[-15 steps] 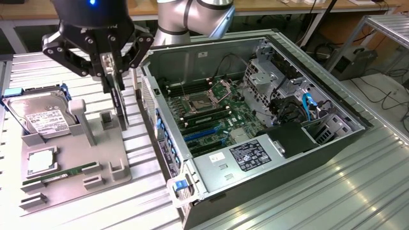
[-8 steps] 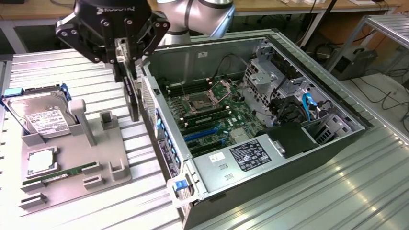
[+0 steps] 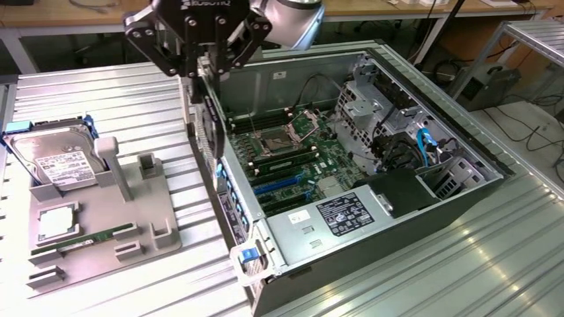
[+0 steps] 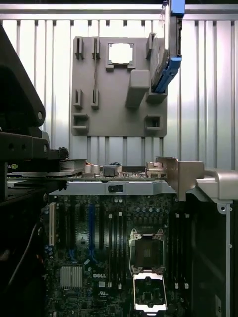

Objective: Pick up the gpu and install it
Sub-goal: 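Pick up the gpu and move the gpu toward the slot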

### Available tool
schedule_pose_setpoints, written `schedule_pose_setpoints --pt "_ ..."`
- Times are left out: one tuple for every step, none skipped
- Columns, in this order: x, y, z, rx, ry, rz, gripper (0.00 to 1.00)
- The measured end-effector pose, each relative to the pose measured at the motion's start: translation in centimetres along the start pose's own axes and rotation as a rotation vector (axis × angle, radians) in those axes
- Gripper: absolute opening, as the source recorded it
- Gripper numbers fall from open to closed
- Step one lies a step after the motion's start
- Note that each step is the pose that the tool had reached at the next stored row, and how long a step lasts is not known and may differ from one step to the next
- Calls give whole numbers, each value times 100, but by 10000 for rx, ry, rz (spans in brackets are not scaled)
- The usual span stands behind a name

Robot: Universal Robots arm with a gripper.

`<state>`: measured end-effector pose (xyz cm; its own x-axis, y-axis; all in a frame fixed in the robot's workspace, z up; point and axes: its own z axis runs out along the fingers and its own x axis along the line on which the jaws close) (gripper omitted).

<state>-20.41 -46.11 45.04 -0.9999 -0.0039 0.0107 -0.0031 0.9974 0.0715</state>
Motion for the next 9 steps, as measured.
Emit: schedule_pose_setpoints --pt "-38 -2 0 -3 18 1 26" --pt "-118 -5 -1 -5 53 4 26" --pt "-214 -8 -2 -6 87 5 26" --pt "-307 -8 -2 -5 116 9 26" --pt "-361 -9 0 -6 133 9 26" --pt "-410 -9 4 -6 153 11 26" --pt "-466 -10 9 -6 176 13 26" --pt "-521 -11 15 -6 200 15 26" --pt "-565 -12 21 -6 220 15 26"
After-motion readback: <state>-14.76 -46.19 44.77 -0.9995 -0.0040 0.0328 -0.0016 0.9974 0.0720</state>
